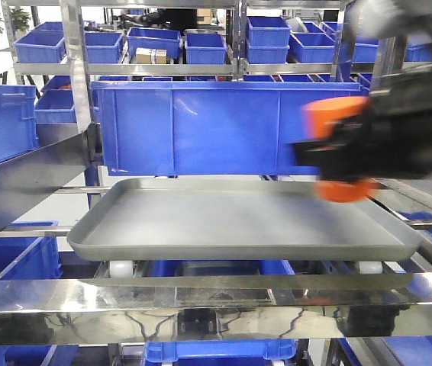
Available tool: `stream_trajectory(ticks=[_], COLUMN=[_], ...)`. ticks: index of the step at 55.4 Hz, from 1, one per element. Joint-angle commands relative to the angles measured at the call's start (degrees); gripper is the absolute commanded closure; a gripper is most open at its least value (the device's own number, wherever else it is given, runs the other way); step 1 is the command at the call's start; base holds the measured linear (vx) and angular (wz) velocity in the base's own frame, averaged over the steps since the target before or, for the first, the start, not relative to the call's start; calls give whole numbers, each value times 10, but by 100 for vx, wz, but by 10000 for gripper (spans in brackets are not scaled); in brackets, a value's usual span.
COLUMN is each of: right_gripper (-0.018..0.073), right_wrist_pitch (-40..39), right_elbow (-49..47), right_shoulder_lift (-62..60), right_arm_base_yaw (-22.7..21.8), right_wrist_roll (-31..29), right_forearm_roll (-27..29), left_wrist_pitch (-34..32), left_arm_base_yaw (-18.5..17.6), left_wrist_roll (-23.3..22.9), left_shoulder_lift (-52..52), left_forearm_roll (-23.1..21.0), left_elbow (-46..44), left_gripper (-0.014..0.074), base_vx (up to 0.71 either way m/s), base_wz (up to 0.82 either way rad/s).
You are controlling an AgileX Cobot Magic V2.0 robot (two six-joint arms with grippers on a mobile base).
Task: Grab orange capacitor from left shelf to right conveyor
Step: 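Close the right gripper on the cylinder top and lift it off the tray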
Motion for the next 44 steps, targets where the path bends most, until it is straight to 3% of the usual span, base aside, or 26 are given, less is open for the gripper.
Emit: stream_trajectory(ticks=[1, 19, 20, 30, 44], right_gripper=[243, 243, 243, 243, 243], right_wrist_pitch=[-40, -161, -244, -258, -249], right_elbow=[25, 268, 408, 476, 484], right_shoulder_lift=[-60, -216, -291, -328, -334], right_arm_base_yaw=[3, 73, 101, 101, 100], right_wrist_roll=[11, 1, 5, 5, 5], right_forearm_roll=[-11, 16, 20, 21, 12], left_wrist_pitch=[-47, -47, -47, -47, -47], left_arm_base_yaw=[-4, -4, -4, -4, -4], left_wrist_roll=[-1, -1, -1, -1, -1], left_shoulder_lift=[-7, -7, -7, -7, -7], left_forearm_roll=[-3, -3, -3, -3, -3], left_elbow=[19, 19, 19, 19, 19], left_gripper=[603, 603, 603, 603, 603], base_vx=[0, 0, 0, 0, 0], base_wz=[0, 0, 0, 0, 0])
